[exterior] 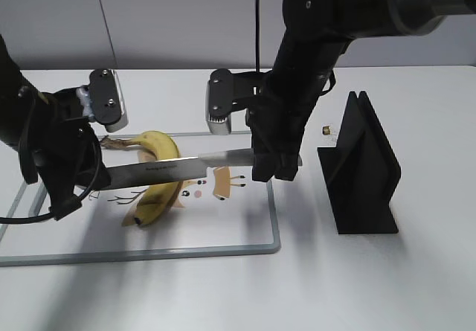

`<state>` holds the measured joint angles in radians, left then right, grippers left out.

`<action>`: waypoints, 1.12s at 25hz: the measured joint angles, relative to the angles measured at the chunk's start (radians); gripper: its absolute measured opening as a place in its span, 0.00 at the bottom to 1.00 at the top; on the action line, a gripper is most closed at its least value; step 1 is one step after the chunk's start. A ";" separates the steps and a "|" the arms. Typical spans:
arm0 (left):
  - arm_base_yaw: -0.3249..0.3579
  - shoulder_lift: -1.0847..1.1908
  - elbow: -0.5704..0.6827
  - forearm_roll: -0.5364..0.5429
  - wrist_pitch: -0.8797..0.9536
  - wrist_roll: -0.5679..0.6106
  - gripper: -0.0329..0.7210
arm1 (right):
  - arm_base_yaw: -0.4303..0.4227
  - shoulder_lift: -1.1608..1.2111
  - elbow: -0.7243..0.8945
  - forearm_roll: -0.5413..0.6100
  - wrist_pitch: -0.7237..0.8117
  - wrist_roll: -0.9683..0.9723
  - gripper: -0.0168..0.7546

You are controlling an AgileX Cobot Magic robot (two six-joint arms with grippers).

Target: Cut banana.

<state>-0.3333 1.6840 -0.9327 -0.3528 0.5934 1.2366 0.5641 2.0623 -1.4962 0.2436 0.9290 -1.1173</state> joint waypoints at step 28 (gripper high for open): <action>0.000 0.054 0.001 -0.013 -0.037 0.007 0.06 | 0.000 0.016 0.054 -0.005 -0.090 0.003 0.24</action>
<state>-0.3333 1.7376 -0.9317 -0.3658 0.5569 1.2432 0.5641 2.0783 -1.4427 0.2383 0.8391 -1.1143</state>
